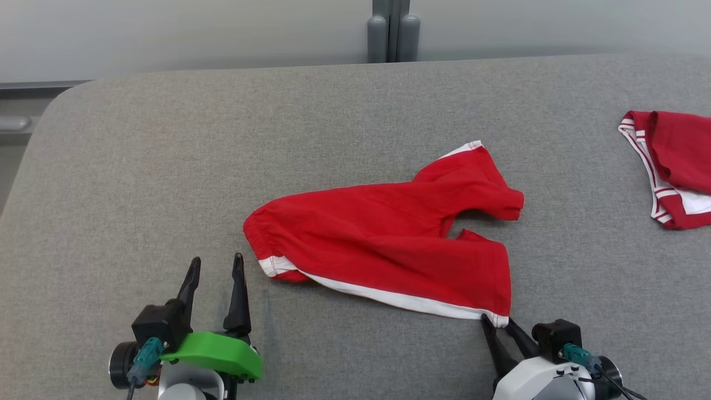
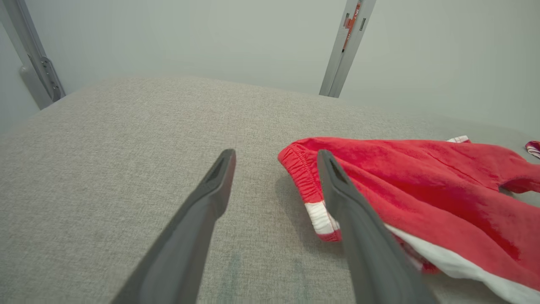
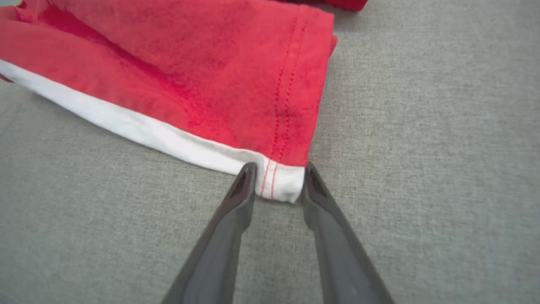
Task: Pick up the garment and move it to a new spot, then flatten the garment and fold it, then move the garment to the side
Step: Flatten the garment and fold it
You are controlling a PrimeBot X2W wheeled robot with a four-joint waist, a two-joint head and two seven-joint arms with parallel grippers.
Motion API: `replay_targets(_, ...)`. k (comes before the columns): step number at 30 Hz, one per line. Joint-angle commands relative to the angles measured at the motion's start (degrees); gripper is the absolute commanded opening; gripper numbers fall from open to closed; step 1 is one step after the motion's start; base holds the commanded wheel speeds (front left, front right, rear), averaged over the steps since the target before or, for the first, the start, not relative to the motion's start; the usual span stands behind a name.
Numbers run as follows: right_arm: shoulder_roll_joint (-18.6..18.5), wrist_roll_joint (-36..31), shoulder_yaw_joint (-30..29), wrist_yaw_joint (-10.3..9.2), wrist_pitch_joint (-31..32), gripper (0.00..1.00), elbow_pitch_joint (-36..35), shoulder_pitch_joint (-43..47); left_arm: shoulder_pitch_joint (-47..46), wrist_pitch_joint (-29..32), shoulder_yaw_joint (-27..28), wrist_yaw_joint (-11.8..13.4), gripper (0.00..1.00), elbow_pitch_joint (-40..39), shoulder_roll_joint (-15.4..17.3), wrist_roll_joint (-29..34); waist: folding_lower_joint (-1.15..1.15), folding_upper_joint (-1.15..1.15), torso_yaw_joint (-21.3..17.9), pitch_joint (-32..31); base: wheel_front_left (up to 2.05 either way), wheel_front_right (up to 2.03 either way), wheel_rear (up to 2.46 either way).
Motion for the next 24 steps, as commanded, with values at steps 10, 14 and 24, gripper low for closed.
replay_targets(10,-0.2,-1.0,-2.2,-0.09,-2.4,0.00,-0.4,-3.1,-5.6,1.5,-1.7,-3.5,1.00,12.2,0.1,-5.7,0.00,0.00,-2.0,1.1,0.00,0.00,0.00)
replay_targets(14,-0.3,-1.8,-2.6,-0.09,-2.4,0.00,-1.1,-4.4,-8.2,4.5,-3.0,-5.1,1.00,16.0,0.1,-9.8,0.00,0.00,-3.0,1.7,0.00,0.00,0.00)
replay_targets(24,-0.3,-2.1,-3.5,-0.09,-2.8,0.00,-1.7,-5.6,-7.7,6.8,-7.1,-6.7,0.48,17.6,0.4,-13.9,0.00,0.00,-4.0,2.3,0.00,0.00,0.00)
